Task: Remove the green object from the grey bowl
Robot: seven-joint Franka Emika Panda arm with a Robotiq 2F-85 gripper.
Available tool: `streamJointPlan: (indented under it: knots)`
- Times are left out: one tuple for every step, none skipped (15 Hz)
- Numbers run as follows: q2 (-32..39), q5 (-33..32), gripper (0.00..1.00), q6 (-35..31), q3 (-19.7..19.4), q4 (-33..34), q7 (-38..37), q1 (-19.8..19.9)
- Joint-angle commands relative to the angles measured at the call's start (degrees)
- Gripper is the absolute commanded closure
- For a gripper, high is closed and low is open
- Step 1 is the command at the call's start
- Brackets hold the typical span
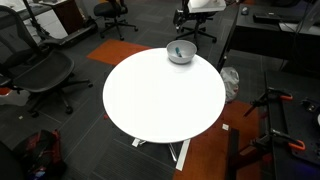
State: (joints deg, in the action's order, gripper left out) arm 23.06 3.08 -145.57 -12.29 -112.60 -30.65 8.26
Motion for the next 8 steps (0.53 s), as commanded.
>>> streamJointPlan:
  knots:
    - [2.33,0.96,0.00,3.02,-0.90,2.20,0.32,-0.43]
    - [3.17,1.15,0.00,3.46,-0.84,2.73,0.55,-0.26]
    - [3.87,1.20,0.00,3.81,-0.91,3.17,0.55,-0.22]
    - [4.66,1.30,0.00,3.83,-0.90,3.63,0.75,-0.13]
    - [5.43,1.38,0.00,3.66,-0.89,4.08,0.99,-0.03]
    - [6.20,1.79,0.00,3.69,-0.67,4.66,1.53,0.28]
    - [6.93,2.05,0.00,3.74,-0.58,5.29,1.79,0.45]
    - [7.74,2.46,0.00,4.00,-0.47,6.02,2.09,0.71]
